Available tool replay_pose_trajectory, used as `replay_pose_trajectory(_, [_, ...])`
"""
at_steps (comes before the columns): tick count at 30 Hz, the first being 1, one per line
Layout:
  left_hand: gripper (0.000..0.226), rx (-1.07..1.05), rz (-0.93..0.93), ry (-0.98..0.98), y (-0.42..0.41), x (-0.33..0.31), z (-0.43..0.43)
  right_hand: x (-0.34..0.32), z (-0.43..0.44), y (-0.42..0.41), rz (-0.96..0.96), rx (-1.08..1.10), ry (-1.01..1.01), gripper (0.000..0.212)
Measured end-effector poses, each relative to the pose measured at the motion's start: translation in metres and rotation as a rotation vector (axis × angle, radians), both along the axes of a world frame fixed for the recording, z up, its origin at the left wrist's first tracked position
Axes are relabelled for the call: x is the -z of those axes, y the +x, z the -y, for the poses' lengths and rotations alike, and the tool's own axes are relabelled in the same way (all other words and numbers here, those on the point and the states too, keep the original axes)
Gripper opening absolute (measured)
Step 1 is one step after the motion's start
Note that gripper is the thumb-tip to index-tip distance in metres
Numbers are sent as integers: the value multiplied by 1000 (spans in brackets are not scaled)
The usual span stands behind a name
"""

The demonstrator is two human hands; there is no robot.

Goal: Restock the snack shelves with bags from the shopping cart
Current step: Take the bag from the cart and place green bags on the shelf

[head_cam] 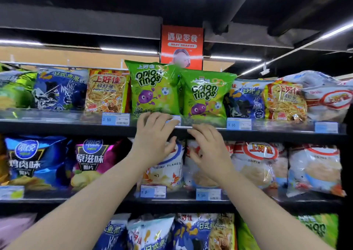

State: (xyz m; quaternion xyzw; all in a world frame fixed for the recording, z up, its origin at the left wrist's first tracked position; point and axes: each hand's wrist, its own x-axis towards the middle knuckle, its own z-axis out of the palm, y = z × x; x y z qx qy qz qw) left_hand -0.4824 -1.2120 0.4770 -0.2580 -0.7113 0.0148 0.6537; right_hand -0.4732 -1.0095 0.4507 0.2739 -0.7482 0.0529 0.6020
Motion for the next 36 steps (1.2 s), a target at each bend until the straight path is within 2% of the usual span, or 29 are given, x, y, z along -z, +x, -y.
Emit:
replay_pose_trajectory(2, [38, 31, -1, 8, 1, 24, 15, 20, 12, -1, 45, -26, 41, 42])
replay_pose_trajectory(5, [43, 30, 91, -23, 0, 59, 32, 50, 28, -5, 120, -56, 71, 41])
replay_pose_trajectory(8, [48, -25, 219, -69, -5, 92, 47, 77, 45, -8, 214, 10, 49, 57])
replay_pose_trajectory(11, [56, -73, 257, -71, -6, 110, 59, 91, 60, -7, 209, 76, 70, 68])
replay_pose_trajectory(15, [46, -78, 205, 5, 0, 114, 77, 94, 90, 1, 112, 29, 125, 65])
replay_pose_trajectory(20, [47, -192, 260, 56, 8, 126, 139, 103, 150, -3, 214, -120, 168, 49])
replay_pose_trajectory(22, [47, -240, 308, 76, 7, 129, 169, 104, 173, -8, 257, -130, 172, 53])
replay_pose_trajectory(25, [54, -332, 485, 102, -3, 131, 212, 102, 203, -19, 330, -117, 168, 60])
replay_pose_trajectory(28, [63, -391, 598, 16, -19, 131, 241, 97, 226, -32, 355, -62, 169, 63])
replay_pose_trajectory(31, [66, -408, 571, -61, -35, 128, 251, 98, 239, -45, 381, 3, 149, 58])
replay_pose_trajectory(36, [66, -355, 505, -103, -45, 127, 252, 108, 243, -54, 412, 83, 114, 63])
